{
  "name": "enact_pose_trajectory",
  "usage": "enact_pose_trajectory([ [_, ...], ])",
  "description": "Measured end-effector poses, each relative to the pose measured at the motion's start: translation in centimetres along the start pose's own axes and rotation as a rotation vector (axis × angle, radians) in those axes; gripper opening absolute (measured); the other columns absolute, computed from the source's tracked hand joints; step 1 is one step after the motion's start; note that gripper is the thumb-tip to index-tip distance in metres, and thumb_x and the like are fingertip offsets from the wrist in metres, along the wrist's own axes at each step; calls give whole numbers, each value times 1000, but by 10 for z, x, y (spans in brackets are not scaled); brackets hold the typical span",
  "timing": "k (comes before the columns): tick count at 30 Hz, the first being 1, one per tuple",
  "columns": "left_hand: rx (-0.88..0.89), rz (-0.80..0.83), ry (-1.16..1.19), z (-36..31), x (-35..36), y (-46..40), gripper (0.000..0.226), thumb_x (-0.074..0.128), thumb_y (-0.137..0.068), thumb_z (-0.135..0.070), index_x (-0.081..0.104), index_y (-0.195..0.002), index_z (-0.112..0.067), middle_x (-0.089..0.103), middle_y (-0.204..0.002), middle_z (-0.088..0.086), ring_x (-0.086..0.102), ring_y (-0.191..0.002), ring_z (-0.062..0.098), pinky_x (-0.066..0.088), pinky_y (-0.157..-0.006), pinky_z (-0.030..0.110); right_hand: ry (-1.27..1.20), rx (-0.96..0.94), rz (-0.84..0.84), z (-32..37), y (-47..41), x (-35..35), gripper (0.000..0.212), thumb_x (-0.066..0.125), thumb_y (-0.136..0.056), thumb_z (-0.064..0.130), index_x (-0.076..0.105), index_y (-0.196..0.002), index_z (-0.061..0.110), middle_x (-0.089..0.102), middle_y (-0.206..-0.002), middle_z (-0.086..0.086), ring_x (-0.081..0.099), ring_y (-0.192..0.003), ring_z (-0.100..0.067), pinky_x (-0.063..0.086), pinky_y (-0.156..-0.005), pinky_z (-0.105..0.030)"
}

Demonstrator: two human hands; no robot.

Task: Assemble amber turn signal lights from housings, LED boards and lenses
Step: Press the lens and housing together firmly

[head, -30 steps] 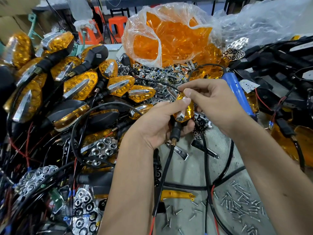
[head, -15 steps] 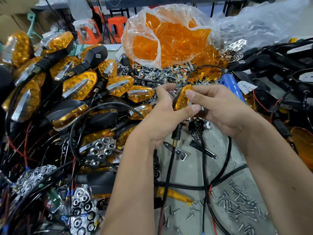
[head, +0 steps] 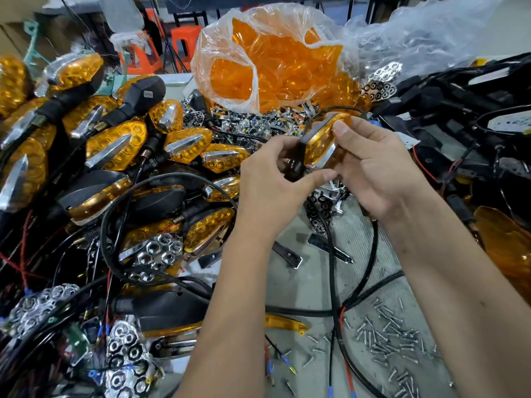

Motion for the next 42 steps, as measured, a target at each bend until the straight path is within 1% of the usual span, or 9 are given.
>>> enact_pose_trajectory([
  [3,-5,-45,-11,-2,0,0,47,94,-70,-39,71,-109,-32,72,-101,-19,68,-90,5,58,-82,27,-83,7,45,2,1,2,17,57,-98,11,63,-112,2,65,-115,-23,66,-104,-33,60,-93,-47],
  [5,6,-51,27,-3,0,-1,47,97,-67,-33,73,-108,-31,73,-101,-16,69,-92,5,56,-84,21,-136,16,66,4,2,5,19,58,-97,24,64,-103,7,68,-103,-13,68,-96,-27,60,-83,-41],
  [8,25,-7,72,-6,6,0,51,99,-64,-21,77,-110,-23,75,-103,-9,69,-96,7,53,-87,17,-277,36,-14,6,3,4,60,38,-106,55,65,-77,11,66,-84,-8,67,-77,-21,58,-77,-34],
  [10,36,39,106,-9,12,2,53,99,-62,-15,78,-110,-19,76,-102,-6,70,-97,5,53,-88,17,-333,1,-111,7,5,-1,72,29,-107,61,59,-69,9,62,-78,-12,62,-71,-22,56,-75,-34],
  [16,74,94,163,-19,19,5,51,100,-55,-6,79,-101,-12,75,-97,-4,68,-91,1,57,-88,25,-451,-157,-245,13,13,-1,73,29,-109,56,45,-57,7,50,-61,-13,51,-60,-26,48,-67,-35],
  [24,59,272,123,-19,25,6,40,96,-68,-19,76,-103,-18,74,-96,-4,71,-92,13,59,-89,42,-296,-160,-468,13,21,-14,75,27,-110,54,45,-55,6,54,-52,-12,54,-51,-25,50,-68,-36],
  [31,66,155,240,-18,26,8,30,90,-75,-22,71,-90,-4,71,-84,16,65,-78,35,52,-66,41,-196,-221,-451,20,17,-3,70,28,-112,48,44,-58,6,51,-51,-13,52,-49,-27,49,-55,-33],
  [37,107,87,206,-21,28,8,26,84,-81,-19,66,-91,-2,71,-89,15,66,-82,34,55,-72,51,-373,-115,-368,12,13,-4,71,29,-109,57,56,-68,6,61,-64,-12,60,-54,-23,53,-56,-29],
  [42,179,30,192,-24,29,10,28,83,-78,-19,63,-92,-4,66,-94,11,64,-90,30,54,-76,53,-567,-48,-319,4,12,3,76,32,-109,56,57,-54,9,60,-61,-11,60,-53,-21,52,-58,-27],
])
Point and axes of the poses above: each hand's wrist, its own y-axis away from the middle knuckle, its own x-axis out of the palm, z = x × y, the point moved 6 cm from there along -y, towards the middle knuckle
